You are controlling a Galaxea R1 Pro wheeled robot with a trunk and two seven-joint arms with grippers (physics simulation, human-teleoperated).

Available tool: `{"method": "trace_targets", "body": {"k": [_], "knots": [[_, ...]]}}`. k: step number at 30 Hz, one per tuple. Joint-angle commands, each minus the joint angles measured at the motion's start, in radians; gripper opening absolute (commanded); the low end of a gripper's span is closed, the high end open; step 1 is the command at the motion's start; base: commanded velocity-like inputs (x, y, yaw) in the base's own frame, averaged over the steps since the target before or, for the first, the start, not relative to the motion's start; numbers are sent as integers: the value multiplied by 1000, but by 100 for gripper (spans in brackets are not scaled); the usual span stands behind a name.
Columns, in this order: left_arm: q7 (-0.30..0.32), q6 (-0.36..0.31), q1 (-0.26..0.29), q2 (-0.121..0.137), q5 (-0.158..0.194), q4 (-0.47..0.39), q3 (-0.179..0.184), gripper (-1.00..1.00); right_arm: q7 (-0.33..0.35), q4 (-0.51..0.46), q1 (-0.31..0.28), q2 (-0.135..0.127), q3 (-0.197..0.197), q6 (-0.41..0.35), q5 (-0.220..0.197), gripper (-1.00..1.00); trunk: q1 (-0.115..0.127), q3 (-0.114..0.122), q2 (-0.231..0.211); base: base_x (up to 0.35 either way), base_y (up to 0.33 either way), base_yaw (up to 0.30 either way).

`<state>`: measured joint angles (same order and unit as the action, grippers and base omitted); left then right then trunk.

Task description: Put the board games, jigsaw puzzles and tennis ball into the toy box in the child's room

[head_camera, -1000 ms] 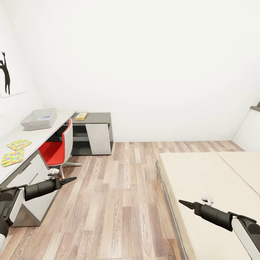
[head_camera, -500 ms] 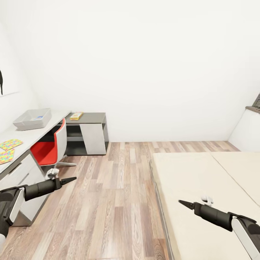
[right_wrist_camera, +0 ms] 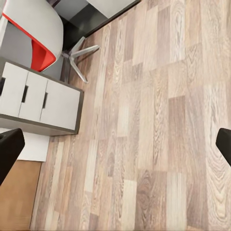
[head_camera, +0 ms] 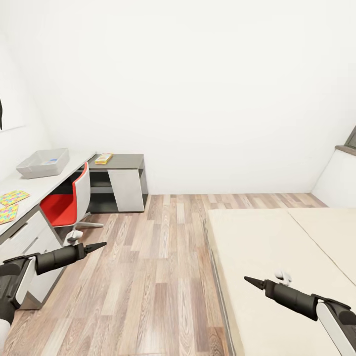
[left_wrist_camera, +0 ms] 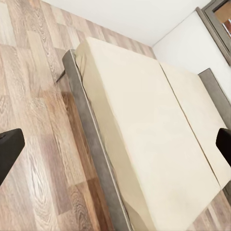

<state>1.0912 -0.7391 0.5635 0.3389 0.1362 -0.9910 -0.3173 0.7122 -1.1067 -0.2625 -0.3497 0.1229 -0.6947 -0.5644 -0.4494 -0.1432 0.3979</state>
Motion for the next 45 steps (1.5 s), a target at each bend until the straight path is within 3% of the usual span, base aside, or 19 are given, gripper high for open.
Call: {"method": "trace_targets", "body": {"k": [1, 32, 45], "knots": [[1, -7, 1, 0, 3, 0, 0, 100, 2, 0, 0, -1, 1, -6, -5, 100, -1, -2, 2, 0, 0, 0], [1, -9, 1, -1, 3, 0, -1, 100, 1, -3, 3, 3, 3, -6, -3, 100, -1, -2, 2, 16, -16, 0], [1, -10, 1, -1, 3, 0, 1, 100, 1, -4, 3, 3, 3, -6, -3, 100, -1, -2, 2, 0, -243, 0]]}}
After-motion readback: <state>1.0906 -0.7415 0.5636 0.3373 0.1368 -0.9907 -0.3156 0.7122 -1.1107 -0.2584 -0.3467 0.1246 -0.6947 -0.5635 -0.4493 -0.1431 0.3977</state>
